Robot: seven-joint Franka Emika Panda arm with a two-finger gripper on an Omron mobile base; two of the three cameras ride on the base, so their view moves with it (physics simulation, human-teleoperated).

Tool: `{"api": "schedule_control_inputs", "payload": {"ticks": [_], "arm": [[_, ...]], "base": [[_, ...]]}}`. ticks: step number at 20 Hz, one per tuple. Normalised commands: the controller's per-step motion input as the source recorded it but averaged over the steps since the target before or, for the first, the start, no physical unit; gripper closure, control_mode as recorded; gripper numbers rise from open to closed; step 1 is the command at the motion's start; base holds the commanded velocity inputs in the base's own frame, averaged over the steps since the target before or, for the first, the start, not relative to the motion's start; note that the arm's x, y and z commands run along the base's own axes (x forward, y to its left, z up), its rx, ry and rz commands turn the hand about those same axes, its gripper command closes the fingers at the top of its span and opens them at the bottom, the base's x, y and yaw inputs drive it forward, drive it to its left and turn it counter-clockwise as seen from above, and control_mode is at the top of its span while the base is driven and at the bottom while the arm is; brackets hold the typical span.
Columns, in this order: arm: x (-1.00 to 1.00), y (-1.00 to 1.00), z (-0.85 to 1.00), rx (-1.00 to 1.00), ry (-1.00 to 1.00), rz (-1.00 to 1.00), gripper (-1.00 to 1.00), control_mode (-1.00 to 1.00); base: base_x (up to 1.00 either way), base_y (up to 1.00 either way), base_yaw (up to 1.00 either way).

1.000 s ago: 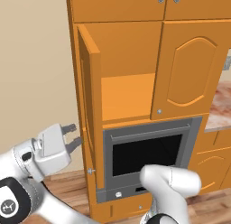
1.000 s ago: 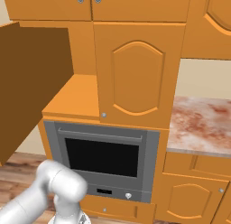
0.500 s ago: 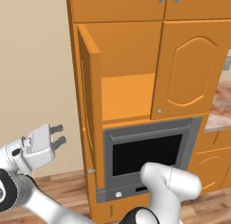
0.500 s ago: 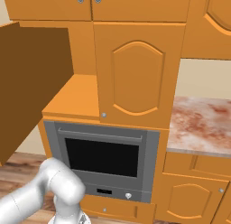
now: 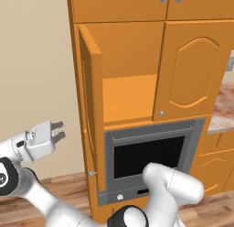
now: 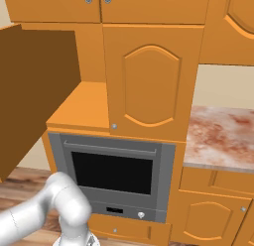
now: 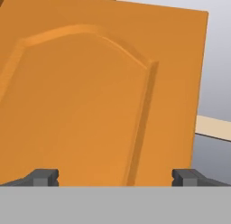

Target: Open the cabinet. Pick the sponge and place it next to the sink. Then close the cabinet.

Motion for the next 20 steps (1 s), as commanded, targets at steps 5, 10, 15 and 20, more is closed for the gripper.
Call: {"api": "schedule_control_inputs", "payload": {"ticks": [5,10,15,20], "arm": [[0.38,-0.03,-0.07,0.0,0.0,0.0,-1.0,-1.0],[0.08,-0.42,0.0,0.0,0.0,0.01,-1.0,-1.0],[0.0,-0.74,0.0,0.0,0.0,0.17,-1.0,-1.0],[0.0,-0.69,0.0,0.0,0.0,0.26,-1.0,-1.0]], "base": [[0.0,0.0,0.0],[0.0,0.0,0.0],[0.0,0.0,0.0],[0.0,0.0,0.0]]}}
